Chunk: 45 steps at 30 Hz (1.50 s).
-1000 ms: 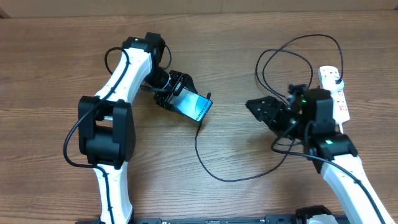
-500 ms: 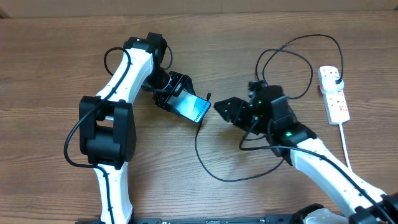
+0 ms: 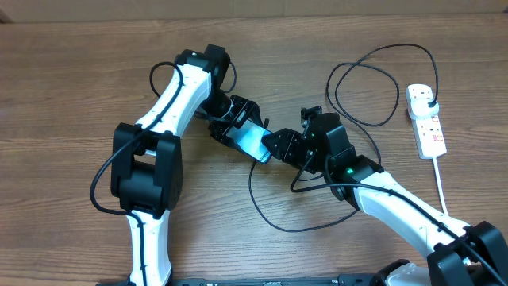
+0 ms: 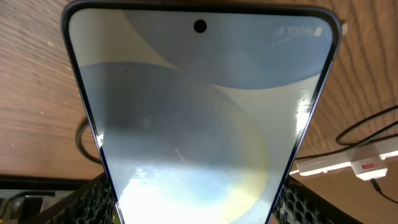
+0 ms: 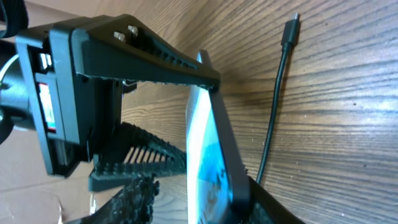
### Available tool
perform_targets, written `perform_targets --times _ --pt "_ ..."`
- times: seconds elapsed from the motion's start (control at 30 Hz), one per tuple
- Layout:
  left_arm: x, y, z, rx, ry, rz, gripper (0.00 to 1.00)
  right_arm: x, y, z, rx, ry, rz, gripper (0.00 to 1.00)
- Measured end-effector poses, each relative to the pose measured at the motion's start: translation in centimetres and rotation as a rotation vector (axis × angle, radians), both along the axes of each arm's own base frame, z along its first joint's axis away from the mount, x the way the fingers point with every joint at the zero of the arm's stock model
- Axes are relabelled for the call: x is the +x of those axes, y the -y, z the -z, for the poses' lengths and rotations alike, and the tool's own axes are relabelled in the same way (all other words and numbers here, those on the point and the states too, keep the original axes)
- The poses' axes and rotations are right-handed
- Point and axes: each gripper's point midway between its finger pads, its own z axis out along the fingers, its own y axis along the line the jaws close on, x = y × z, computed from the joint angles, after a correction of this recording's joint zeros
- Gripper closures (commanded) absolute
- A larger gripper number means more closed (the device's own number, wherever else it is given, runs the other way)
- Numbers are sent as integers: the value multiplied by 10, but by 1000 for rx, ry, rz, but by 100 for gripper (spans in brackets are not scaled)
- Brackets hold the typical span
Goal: Plug charger to phone and switch on socket
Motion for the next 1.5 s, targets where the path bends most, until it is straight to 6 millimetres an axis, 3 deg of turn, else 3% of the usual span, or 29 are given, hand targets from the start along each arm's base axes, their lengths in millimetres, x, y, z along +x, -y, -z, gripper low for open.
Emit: perform_targets --times 0.53,0.77,0.97,1.23,1.37,1.4,1.5 --pt "-5 13 -6 -52 -25 -4 50 -2 -5 9 -29 -34 85 80" --pt "-5 14 -7 -59 -27 -4 50 0 -3 9 -32 -36 107 83" --pt "-5 15 -8 -66 -28 -5 48 1 -2 9 -29 -36 118 96" --pt "-3 16 -8 -76 -20 -5 46 3 -1 9 -24 -44 135 96" --pt "-2 17 -8 -78 -14 -5 30 3 0 9 -24 -43 140 96" --pt "-2 17 -8 -79 -13 -5 21 3 0 9 -23 -43 141 96" --pt "-1 18 -9 -83 -13 -6 16 6 3 9 -22 -46 149 96"
